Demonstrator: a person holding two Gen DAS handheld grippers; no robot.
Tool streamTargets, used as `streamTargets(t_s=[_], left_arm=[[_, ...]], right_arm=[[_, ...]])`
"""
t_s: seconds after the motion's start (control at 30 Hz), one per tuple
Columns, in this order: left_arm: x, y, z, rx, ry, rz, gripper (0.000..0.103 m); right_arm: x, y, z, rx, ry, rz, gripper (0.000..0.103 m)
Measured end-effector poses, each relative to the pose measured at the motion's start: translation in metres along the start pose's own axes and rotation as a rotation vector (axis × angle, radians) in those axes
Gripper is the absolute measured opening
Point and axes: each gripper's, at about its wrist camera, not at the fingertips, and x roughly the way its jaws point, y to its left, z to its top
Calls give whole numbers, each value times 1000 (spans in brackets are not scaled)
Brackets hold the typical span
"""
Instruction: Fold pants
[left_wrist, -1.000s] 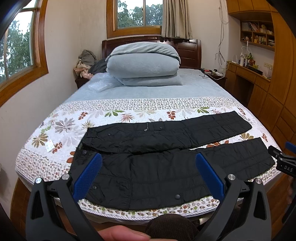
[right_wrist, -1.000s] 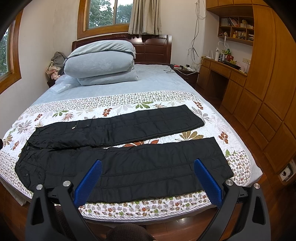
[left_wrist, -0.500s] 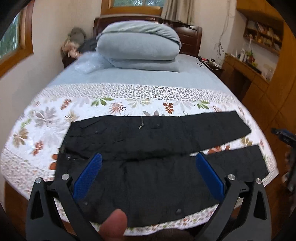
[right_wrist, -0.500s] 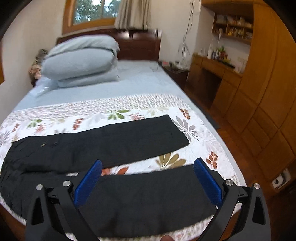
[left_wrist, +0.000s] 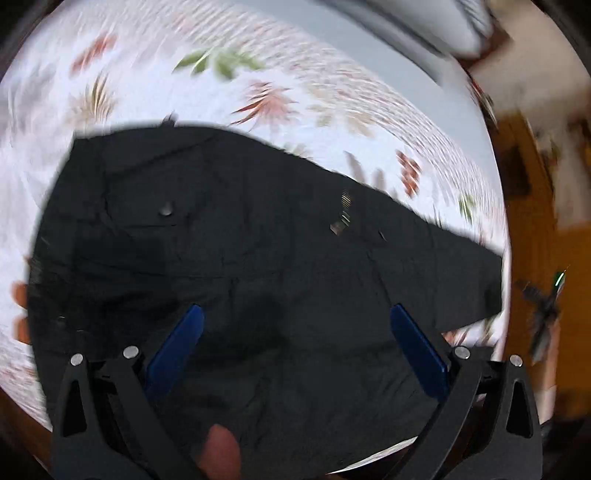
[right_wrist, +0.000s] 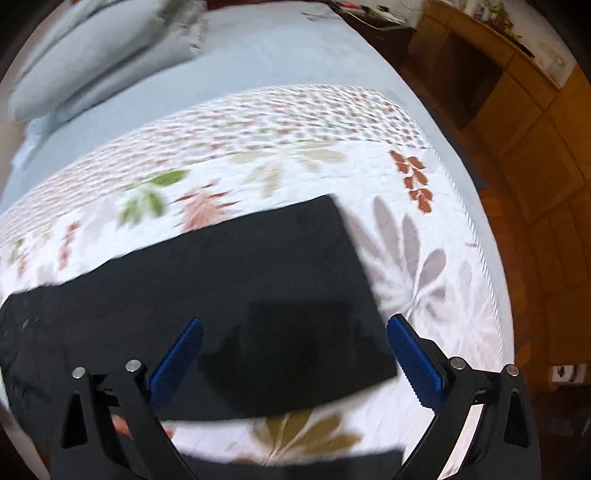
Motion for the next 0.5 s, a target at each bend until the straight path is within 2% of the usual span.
streamTargets(t_s=[0.13, 0.27, 0.3, 0.37, 0.4, 0.5], left_arm=[[11, 41, 32, -146, -2, 12, 101], [14, 72, 57, -202, -27, 100, 101], [15, 82, 64, -218, -23, 109, 101], [20, 101, 73, -276, 37, 110, 101], [22, 111, 76, -307, 64, 106, 101], [17, 138, 80, -404, 57, -22, 101]], right_arm=[[41, -9, 21, 0, 86, 50, 100], [74, -14, 36, 2, 120, 71, 100], [80, -14, 38, 2, 128, 80, 100], [88, -14, 40, -15, 144, 80, 100], [92, -13, 40, -25, 149, 84, 100], [98, -11, 38, -48, 157, 82, 100]])
